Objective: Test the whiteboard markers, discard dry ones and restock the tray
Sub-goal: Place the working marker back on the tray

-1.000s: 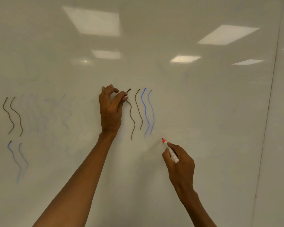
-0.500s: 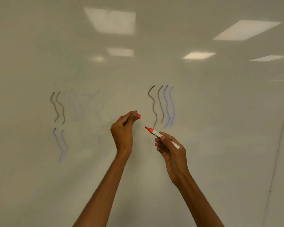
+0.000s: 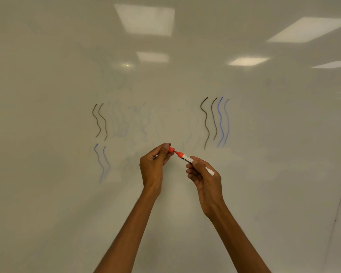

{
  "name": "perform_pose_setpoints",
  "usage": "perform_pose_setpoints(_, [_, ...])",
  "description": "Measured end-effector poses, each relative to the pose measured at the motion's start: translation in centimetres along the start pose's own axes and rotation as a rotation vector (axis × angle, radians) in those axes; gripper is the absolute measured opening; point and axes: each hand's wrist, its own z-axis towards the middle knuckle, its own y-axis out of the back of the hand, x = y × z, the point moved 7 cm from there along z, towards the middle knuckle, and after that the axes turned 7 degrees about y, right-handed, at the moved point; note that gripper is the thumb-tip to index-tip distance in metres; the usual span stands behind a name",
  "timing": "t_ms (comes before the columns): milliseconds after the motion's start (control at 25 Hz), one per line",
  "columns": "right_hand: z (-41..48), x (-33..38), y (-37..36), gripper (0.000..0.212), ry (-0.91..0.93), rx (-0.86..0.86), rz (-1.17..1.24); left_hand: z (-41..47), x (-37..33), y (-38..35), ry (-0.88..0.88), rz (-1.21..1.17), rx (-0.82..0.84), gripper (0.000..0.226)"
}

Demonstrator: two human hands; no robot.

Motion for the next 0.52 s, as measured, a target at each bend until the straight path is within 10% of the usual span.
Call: perform_pose_setpoints(520, [-5.9, -4.2, -4.5, 0.026, -0.105, 0.078, -0.019, -2.7, 0.7, 7.1, 0.085, -0.011, 0.144, 0.025])
